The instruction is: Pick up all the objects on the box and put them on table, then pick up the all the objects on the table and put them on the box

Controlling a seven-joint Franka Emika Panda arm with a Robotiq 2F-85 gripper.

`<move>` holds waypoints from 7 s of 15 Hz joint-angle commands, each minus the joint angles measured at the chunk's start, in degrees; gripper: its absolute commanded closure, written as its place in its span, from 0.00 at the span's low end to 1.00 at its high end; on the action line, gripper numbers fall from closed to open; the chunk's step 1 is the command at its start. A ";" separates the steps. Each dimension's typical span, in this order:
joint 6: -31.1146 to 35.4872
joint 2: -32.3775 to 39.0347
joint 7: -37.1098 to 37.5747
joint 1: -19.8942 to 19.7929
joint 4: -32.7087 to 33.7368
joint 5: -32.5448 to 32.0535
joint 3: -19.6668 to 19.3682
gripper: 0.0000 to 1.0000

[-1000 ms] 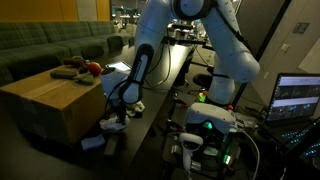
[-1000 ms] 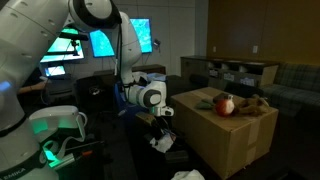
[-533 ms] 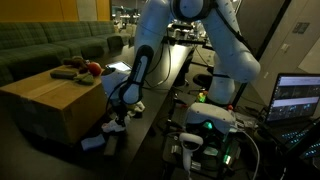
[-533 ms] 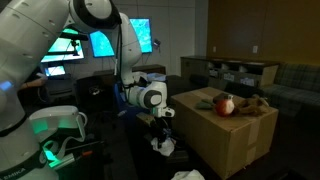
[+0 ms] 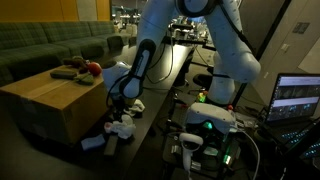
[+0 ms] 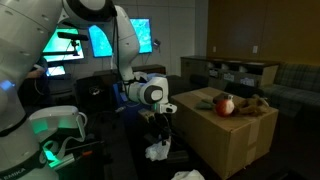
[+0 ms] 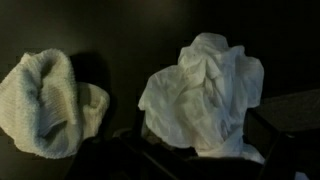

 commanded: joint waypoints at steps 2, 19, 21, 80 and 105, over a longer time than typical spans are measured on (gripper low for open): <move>-3.43 -6.26 4.89 1.11 -2.06 -0.06 -1.81 0.00; -5.51 0.36 38.22 7.69 7.01 5.85 5.85 0.00; -5.10 1.97 41.74 8.71 7.90 5.19 5.32 0.00; 10.07 11.08 46.85 7.42 6.80 11.16 4.12 0.67; -16.28 -13.68 4.40 -6.40 15.44 -2.70 3.46 0.67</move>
